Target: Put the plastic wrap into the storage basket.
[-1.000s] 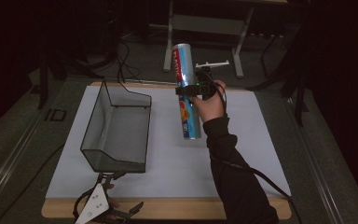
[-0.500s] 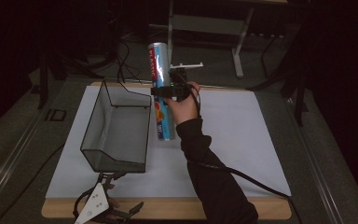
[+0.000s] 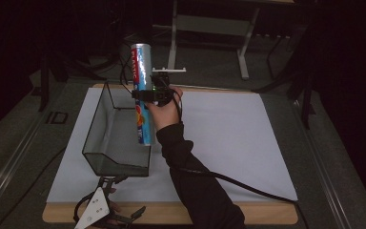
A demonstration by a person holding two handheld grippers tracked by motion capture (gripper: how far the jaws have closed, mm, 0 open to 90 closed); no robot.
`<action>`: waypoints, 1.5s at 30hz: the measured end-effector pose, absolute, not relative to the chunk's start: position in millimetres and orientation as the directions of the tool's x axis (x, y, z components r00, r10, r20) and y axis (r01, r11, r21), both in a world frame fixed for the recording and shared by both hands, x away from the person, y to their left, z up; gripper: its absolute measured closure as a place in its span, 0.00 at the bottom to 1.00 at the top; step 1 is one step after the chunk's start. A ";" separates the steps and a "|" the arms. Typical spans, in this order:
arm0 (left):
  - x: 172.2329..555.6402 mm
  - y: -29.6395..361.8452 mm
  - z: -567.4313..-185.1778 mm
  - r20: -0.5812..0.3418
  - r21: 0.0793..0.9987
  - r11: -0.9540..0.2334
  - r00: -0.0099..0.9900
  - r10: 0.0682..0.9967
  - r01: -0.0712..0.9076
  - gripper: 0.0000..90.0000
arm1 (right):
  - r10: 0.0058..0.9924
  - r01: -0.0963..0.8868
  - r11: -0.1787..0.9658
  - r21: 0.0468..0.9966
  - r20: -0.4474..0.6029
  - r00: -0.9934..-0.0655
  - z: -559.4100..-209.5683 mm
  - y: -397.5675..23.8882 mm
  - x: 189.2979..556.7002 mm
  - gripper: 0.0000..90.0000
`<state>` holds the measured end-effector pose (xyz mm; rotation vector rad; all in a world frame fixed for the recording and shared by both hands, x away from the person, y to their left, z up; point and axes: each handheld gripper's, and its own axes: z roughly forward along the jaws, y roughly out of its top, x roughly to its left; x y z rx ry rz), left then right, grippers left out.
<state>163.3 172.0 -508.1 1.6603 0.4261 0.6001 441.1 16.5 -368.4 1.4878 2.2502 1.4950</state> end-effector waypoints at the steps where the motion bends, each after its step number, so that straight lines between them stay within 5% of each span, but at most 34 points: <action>1: 163.3 172.0 -508.2 0.148 0.983 -0.175 0.796 0.586 -0.055 0.00 | 0.728 0.678 0.061 0.732 0.432 -0.532 -370.4 18.7 440.6 0.35; 27: 162.2 171.4 -507.9 0.165 0.981 -0.184 0.797 0.581 -0.069 0.00 | 0.747 0.775 0.063 0.628 0.486 -0.454 -454.5 40.3 426.2 0.35; 45: 163.1 172.1 -508.1 0.161 0.981 -0.183 0.799 0.580 -0.065 0.00 | 0.777 0.838 0.065 0.542 0.500 -0.383 -473.9 41.1 436.8 0.34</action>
